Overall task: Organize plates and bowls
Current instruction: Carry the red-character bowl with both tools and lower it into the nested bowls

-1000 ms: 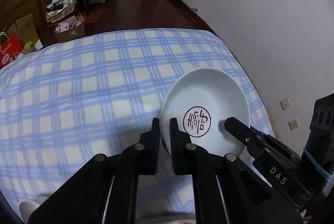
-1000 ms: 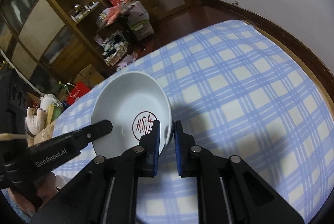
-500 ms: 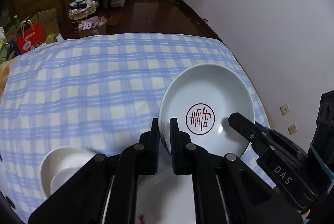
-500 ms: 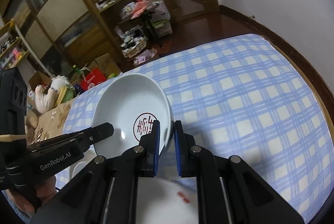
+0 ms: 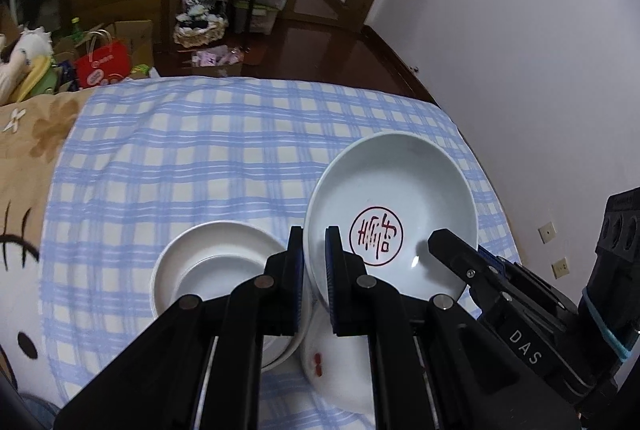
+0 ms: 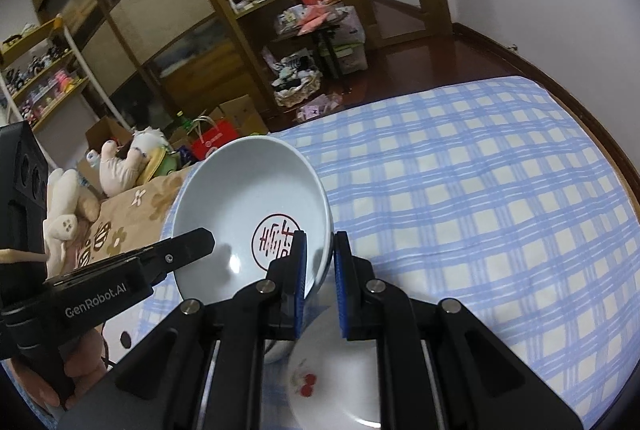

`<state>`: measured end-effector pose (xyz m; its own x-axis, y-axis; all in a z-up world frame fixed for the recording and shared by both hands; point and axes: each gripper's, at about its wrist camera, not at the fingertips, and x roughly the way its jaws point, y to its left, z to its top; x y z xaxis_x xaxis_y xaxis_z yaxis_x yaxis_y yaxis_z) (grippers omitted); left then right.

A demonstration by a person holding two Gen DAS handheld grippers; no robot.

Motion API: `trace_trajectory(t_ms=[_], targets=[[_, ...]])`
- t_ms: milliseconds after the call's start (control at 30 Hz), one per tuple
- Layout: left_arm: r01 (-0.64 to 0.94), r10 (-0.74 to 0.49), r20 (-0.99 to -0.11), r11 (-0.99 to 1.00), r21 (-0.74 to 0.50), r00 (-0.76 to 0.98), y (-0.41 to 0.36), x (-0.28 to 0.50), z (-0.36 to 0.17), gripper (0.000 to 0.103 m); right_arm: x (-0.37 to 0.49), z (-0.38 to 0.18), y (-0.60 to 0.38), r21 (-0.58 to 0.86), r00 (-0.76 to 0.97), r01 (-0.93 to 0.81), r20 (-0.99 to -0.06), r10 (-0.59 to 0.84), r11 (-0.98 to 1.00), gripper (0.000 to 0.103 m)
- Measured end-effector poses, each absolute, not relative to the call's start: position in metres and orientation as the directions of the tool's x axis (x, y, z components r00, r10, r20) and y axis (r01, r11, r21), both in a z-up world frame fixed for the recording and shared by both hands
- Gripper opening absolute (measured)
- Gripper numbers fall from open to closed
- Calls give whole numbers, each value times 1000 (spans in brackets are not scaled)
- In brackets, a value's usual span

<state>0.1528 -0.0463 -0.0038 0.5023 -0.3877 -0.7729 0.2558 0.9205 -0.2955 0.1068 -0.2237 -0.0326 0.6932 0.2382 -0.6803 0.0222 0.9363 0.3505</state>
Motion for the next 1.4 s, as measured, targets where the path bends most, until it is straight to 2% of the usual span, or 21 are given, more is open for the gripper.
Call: trace_trajectory(t_ms=[533,967,1400], targets=[[208,-322,-783,946,-248,532,8,112,-32,9,82,-47,-166,295,668,-41,-703,246,955,14],[163,-275,-771,961,-221,574,26,121,-48,11,96,-74,-142,305,640,-59,-719,270,951,14],[157,-301,-796,954,-257,525,32,142,-83,11,113,-108,-138,304,597,-46,-756,270,952,15]])
